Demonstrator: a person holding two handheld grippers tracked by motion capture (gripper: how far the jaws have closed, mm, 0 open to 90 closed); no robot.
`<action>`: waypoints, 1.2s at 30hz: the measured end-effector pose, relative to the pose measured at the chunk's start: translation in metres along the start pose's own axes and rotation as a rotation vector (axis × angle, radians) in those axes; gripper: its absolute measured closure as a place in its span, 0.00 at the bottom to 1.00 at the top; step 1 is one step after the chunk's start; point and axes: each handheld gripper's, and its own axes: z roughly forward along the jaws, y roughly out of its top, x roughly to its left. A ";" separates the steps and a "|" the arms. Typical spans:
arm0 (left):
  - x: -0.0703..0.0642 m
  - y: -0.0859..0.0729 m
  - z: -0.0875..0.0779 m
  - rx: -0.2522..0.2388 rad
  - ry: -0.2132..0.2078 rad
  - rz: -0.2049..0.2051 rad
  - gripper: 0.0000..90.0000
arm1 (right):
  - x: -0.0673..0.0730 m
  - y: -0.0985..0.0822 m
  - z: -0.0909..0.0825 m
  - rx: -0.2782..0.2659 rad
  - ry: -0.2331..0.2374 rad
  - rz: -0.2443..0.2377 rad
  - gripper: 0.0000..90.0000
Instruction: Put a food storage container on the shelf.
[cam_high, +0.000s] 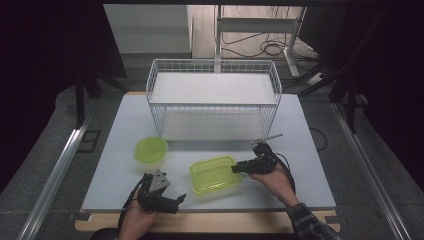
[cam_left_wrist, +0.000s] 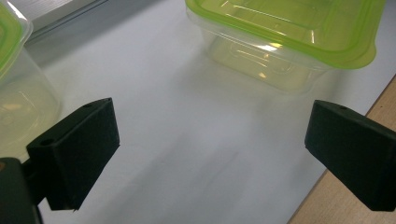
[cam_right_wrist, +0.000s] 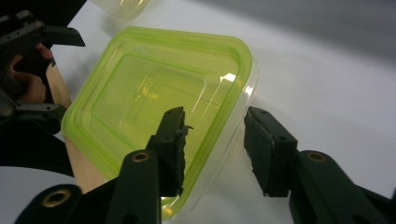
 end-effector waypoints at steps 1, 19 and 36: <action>0.000 0.000 0.000 0.000 0.000 0.001 0.03 | -0.002 0.000 0.002 0.010 0.008 0.029 0.68; -0.002 0.000 0.000 -0.001 0.005 0.013 0.03 | -0.007 0.001 -0.004 -0.017 0.138 0.176 0.89; -0.001 0.000 0.000 0.002 0.006 0.016 0.03 | -0.005 0.011 -0.039 -0.165 0.135 0.165 0.89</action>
